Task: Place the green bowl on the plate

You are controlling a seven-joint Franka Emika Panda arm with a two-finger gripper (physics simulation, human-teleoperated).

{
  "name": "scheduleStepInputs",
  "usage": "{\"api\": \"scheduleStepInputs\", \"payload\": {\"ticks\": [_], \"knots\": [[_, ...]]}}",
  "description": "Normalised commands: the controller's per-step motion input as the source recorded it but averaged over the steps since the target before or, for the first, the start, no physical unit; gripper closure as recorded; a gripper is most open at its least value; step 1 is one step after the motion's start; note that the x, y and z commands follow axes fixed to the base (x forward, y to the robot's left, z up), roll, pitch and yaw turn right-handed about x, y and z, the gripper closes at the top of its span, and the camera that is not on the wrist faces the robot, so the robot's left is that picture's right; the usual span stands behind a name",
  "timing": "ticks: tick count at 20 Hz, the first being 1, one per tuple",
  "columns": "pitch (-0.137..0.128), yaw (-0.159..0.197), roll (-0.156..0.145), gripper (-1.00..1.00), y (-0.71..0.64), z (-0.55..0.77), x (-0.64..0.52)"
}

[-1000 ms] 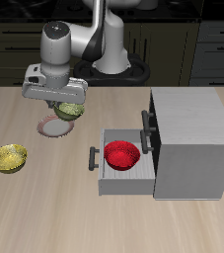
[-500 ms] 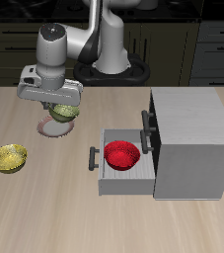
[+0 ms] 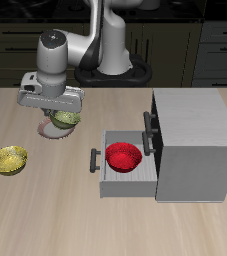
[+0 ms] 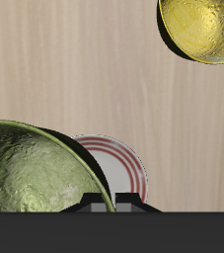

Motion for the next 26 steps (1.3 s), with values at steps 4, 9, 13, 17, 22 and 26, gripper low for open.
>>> {"api": "scheduleStepInputs", "payload": {"ticks": [4, 9, 13, 17, 22, 26], "knots": [[0.005, 0.004, -0.001, 1.00, 0.01, -0.02, 0.11], [0.075, 0.025, -0.020, 1.00, 0.04, -0.19, -0.03], [0.008, -0.010, -0.010, 1.00, -0.02, 0.02, -0.14], [-0.014, 0.000, -0.016, 1.00, -0.07, 0.05, -0.24], [0.003, 0.008, -0.042, 1.00, -0.17, -0.03, -0.20], [0.014, 0.009, -0.017, 1.00, -0.09, -0.11, -0.12]]}}
